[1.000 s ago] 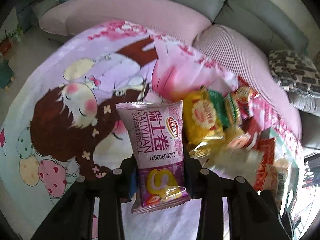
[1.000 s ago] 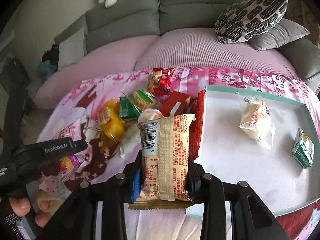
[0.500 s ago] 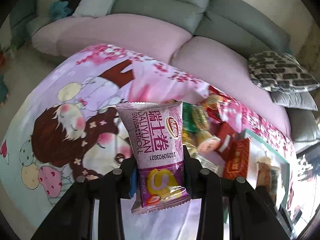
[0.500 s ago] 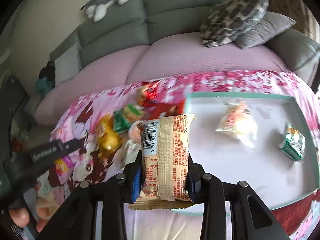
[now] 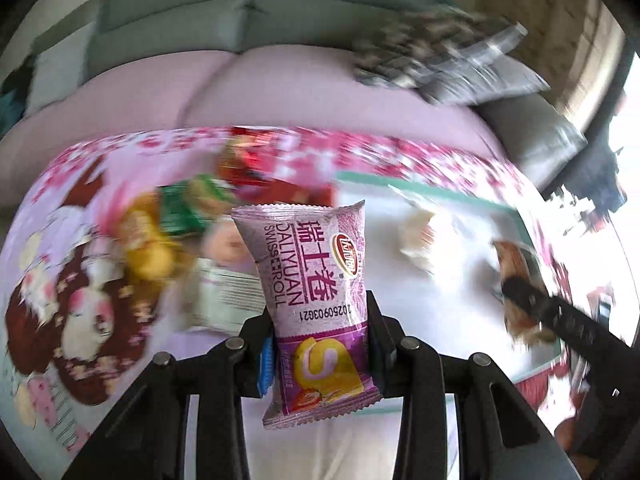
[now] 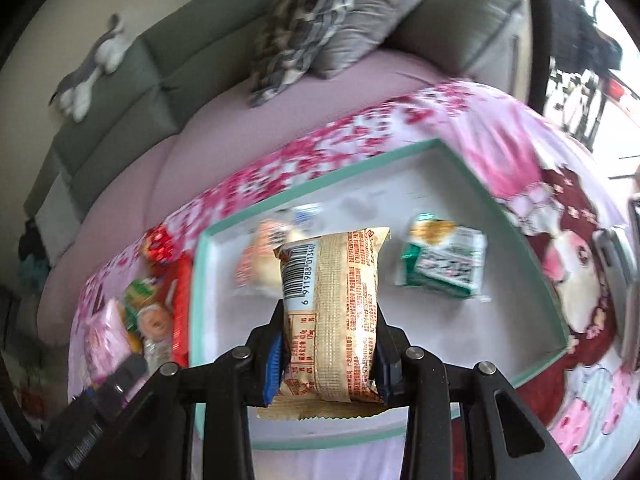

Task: Organize snacks
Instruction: 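Carry the Swiss roll with the left tool while the right tool carries the biscuit pack to the tray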

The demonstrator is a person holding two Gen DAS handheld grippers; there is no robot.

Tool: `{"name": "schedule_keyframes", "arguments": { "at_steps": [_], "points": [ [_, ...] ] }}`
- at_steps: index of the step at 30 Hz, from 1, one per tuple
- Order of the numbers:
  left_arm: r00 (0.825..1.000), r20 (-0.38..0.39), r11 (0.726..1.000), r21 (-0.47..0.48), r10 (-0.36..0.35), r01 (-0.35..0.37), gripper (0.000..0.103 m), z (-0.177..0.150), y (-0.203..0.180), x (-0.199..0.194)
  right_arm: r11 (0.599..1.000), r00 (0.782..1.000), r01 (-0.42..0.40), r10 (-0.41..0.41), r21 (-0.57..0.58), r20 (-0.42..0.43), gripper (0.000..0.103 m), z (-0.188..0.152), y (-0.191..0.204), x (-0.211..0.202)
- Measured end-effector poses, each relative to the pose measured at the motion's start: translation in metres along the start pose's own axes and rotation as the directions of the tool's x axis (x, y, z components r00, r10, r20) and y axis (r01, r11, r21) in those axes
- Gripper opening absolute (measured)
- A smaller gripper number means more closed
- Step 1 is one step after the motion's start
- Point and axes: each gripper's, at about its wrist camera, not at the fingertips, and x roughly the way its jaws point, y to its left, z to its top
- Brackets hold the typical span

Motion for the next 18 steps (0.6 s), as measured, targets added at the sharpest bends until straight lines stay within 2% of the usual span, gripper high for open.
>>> {"name": "schedule_keyframes", "arguments": {
  "at_steps": [6,14,18],
  "points": [
    [0.998,-0.042,0.988,0.143,-0.044,0.049,0.039,-0.011,-0.051,0.02,0.999,1.0,0.028,-0.028,0.036,-0.004,0.039,0.006,-0.023,-0.002],
    [0.996,-0.062,0.985,0.158,-0.056,0.065,0.039,-0.013,-0.061,0.038,0.999,0.999,0.027,-0.025,0.028,-0.048,0.039,0.001,-0.022,0.011],
    [0.997,-0.07,0.986,0.161,-0.035,0.046,0.039,-0.016,-0.061,0.049,0.999,0.996,0.032,-0.029,0.029,-0.083,0.039,-0.003,-0.023,0.021]
  ]
}}
